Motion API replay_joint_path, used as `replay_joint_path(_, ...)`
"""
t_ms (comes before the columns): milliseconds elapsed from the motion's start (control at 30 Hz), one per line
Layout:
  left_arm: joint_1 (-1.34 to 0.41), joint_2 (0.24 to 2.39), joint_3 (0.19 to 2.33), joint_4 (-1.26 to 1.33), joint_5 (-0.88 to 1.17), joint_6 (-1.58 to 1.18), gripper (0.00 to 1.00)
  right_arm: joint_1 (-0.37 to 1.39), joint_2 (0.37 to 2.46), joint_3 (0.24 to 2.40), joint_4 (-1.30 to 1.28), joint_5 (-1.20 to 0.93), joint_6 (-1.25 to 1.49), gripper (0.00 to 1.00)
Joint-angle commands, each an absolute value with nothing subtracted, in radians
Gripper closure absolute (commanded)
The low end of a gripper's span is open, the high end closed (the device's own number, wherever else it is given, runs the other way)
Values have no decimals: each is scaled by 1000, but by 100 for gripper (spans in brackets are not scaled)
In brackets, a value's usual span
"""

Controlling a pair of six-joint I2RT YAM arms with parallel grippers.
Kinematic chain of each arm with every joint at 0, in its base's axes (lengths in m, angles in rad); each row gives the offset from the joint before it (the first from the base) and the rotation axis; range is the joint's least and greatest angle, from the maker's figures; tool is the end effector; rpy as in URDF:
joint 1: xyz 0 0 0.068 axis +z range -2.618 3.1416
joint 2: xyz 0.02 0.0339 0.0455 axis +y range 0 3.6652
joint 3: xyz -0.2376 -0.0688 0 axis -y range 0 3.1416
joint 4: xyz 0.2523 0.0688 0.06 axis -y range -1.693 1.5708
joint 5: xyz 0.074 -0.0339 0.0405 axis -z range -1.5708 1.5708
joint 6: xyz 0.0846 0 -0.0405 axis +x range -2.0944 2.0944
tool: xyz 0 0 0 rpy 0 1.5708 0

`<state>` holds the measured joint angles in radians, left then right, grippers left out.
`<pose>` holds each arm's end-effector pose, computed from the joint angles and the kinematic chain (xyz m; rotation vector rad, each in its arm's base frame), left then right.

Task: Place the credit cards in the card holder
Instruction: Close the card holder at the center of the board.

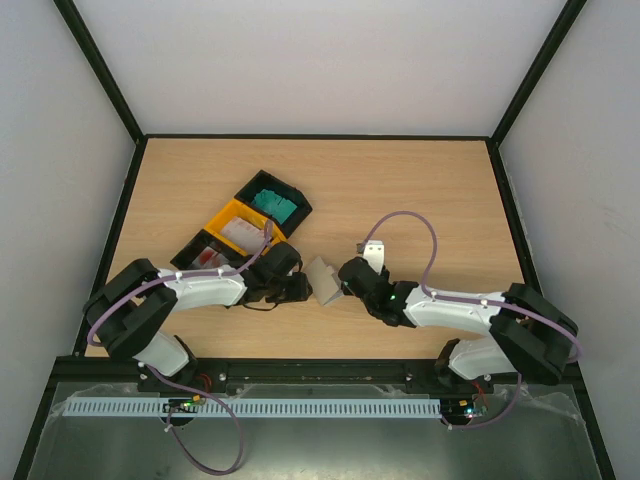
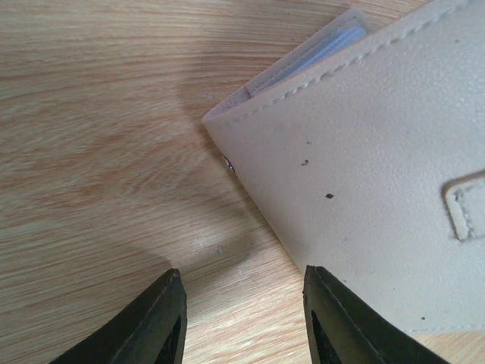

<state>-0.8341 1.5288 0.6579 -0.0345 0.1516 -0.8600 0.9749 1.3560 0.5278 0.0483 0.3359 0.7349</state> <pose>0.2027 -0.2425 0.0725 0.0357 2.6903 -0.8317 0.1878 0.2273 0.0921 -0.1157 2.3422 0.4765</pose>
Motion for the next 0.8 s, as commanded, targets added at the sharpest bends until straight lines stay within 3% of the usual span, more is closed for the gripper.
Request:
replay_joint_path(0,-841,1542,678,-43,124,-862,54,977,1278,522,-95,626,912,41)
replay_joint_path(167,-844,1529,701,4,113,-876,52,962,1252,558,-156,592,934,40)
replay_joint_path(367,-845,1478,717,73,53,-883,65,960,1141,525,-30,306,819,43)
replay_joint_path(567,-845,1530,744,112,48,-866,73,955,1100,515,41,72,767,53)
replay_joint_path(767,-852,1639,774,81,67,-869,75,954,1216,522,19,10,761,66)
